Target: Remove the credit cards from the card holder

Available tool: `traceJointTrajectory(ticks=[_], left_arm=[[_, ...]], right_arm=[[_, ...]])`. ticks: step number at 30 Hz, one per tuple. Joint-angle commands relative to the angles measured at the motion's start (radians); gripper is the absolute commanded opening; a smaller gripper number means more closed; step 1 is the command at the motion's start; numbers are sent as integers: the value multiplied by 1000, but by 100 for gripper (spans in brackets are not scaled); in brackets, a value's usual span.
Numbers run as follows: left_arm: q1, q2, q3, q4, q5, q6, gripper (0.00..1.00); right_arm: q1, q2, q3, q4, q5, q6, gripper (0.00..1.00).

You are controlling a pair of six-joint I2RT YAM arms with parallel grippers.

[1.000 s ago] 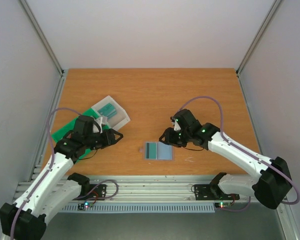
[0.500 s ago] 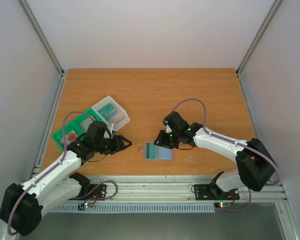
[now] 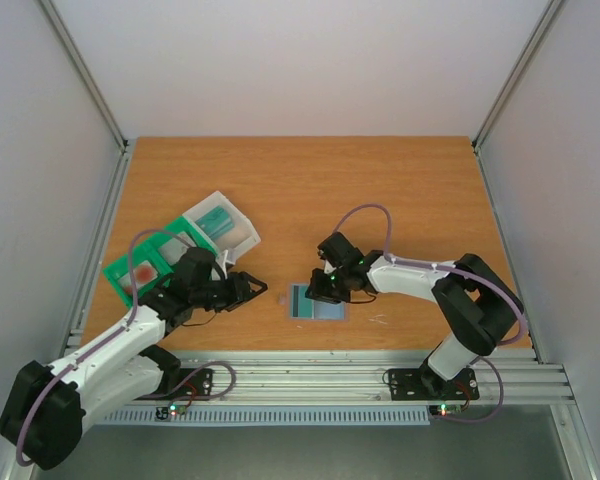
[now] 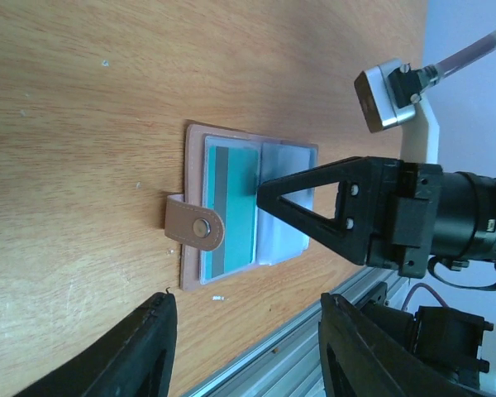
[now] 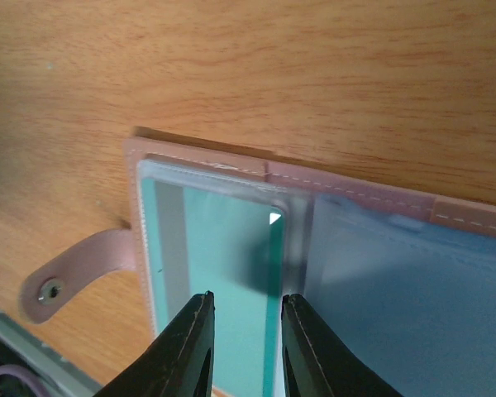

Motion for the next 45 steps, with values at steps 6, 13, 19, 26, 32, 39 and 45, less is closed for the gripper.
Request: traceJointTrajectory(ticks=[6,13,19,26,32,39,45], left_arm=[[-7,-13,-2,50,-26,-35,45],[-12,-33,-14,29,-37,-39,44],[-19,-14,-6,47,-24,-51,44],[-55,39,3,112,-19,-72,44],[-97,144,11,211,-25,-82,43],[-107,245,9,361,-33,-103,34],[-112,318,17,349,-41,-85,34]], right_arm=[[48,66,-34,78,43,-39,26],[99,74,-55,177,-4,-59,26],[128,62,-81,218,-10,-46,25],[128,11,-99,178,13,-48,23],[128,-4,-102,139,42,-47,20],[128,-10,-118,145,65,-39,16],[129,-29,-121,145,64,-27,16]])
